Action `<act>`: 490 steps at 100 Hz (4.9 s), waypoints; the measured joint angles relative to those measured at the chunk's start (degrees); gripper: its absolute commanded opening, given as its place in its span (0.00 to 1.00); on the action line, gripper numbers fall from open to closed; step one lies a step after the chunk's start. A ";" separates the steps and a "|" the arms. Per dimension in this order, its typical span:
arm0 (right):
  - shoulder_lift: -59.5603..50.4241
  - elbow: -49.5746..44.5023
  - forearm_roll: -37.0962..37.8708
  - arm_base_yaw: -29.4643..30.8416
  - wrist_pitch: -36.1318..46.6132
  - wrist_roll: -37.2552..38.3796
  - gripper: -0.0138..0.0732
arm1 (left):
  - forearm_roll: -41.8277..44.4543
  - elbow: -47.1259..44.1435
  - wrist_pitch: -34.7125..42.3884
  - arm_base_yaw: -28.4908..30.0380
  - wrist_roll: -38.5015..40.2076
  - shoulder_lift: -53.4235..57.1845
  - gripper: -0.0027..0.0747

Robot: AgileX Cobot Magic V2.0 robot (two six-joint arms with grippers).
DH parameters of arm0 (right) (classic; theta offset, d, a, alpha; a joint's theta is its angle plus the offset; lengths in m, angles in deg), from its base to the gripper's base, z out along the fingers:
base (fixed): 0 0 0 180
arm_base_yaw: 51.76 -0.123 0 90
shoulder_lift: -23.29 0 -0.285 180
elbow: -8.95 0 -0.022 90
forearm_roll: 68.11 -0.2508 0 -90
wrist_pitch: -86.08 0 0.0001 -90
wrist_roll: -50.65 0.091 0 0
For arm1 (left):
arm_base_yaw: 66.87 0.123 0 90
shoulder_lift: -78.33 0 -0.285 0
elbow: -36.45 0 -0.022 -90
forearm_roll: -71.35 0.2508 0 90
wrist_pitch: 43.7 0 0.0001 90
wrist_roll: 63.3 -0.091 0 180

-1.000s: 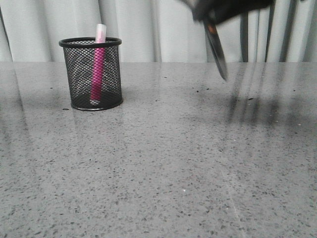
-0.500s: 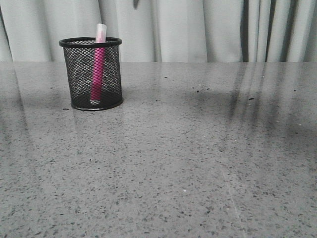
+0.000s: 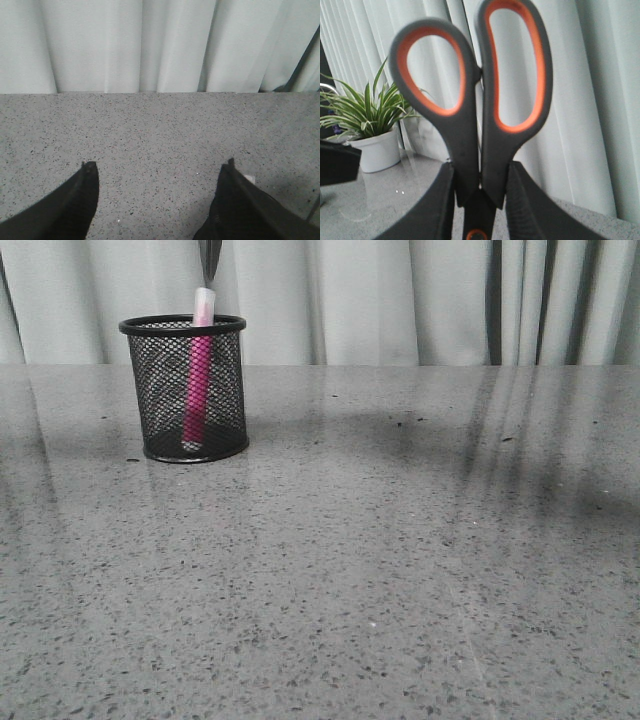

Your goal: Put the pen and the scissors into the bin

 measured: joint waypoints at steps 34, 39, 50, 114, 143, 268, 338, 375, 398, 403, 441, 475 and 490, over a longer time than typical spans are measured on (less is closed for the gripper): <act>6.13 0.33 0.70 -0.96 -0.58 0.00 0.08 | 0.00 0.00 0.00 0.00 0.00 0.00 0.63; 6.81 0.33 0.81 -1.29 -0.58 0.00 0.08 | 0.00 0.00 0.00 0.00 0.00 0.00 0.63; 8.00 0.33 1.14 -1.61 -0.58 0.00 0.07 | 0.00 0.00 0.00 0.00 0.00 0.00 0.63; 9.25 -1.51 3.70 -1.91 -1.99 0.00 0.08 | 0.00 0.00 0.00 0.00 0.00 0.00 0.63; 9.25 -1.51 4.64 -1.91 -1.99 0.00 0.11 | 0.00 0.00 0.00 0.00 0.00 0.00 0.63; -3.17 -1.82 7.60 2.54 -8.32 0.00 0.08 | 2.14 0.00 -0.79 0.00 0.00 0.00 0.43; -52.73 -32.47 9.79 9.77 -37.13 -1.55 0.10 | 2.85 -30.15 18.88 0.00 -0.19 29.03 0.01; -78.38 -52.41 9.79 9.91 -37.39 -1.94 0.10 | 1.30 -46.98 21.10 0.00 -0.24 50.62 0.01; -84.79 -55.02 9.68 10.04 -44.78 -1.94 0.10 | -0.06 -49.40 21.10 0.00 -0.24 55.72 0.01; -84.81 -55.02 9.68 10.04 -45.97 -1.94 0.10 | -0.16 -49.50 21.20 0.00 -0.24 55.72 0.01; -84.91 -55.11 9.59 10.04 -46.73 -1.94 0.10 | -0.16 -49.52 21.30 0.00 -0.24 55.75 0.01; -84.91 -55.11 9.59 10.04 -46.96 -1.94 0.10 | -0.16 -49.52 21.30 0.00 -0.24 55.75 0.01; -84.91 -55.11 9.59 10.04 -46.96 -1.94 0.10 | -0.16 -49.52 21.30 0.00 -0.24 55.75 0.01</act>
